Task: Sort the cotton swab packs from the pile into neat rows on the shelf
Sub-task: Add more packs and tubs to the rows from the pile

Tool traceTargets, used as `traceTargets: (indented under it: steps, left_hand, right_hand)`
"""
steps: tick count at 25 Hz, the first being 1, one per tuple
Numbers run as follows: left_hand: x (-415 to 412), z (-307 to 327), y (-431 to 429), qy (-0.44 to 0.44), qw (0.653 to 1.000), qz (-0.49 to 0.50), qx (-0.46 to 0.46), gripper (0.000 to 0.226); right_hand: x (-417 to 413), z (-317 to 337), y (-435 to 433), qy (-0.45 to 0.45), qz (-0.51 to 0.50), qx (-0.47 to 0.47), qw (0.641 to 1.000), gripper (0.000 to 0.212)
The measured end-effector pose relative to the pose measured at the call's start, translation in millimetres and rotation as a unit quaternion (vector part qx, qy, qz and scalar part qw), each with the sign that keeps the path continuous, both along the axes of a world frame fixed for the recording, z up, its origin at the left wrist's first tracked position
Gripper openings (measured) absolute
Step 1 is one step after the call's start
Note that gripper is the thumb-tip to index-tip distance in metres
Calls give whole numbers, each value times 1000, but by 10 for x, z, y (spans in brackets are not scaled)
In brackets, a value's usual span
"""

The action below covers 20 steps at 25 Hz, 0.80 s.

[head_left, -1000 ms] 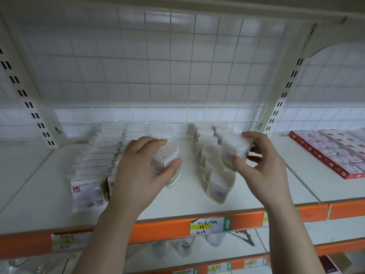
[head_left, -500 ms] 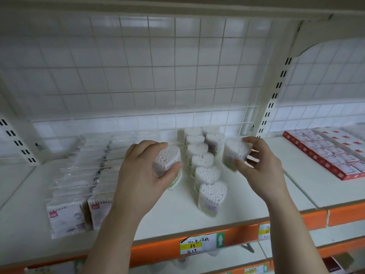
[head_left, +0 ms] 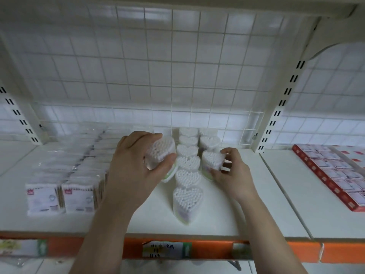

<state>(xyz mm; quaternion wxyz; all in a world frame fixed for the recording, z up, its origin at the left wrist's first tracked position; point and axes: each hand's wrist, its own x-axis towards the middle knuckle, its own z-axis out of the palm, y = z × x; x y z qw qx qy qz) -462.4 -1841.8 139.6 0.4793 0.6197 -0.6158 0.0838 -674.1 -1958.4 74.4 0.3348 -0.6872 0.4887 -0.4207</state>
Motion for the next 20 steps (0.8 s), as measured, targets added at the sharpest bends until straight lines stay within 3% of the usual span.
traceTargets:
  steps: [8,20]
  left_hand:
    - [-158,78,-59,13,1000,10,24,58]
    - [-520,146,-387,36,991,-96,87,56]
  right_hand:
    - [19,38,-197,49,17,2,999,51]
    - [-208,44,-240,55,32,-5,998,54]
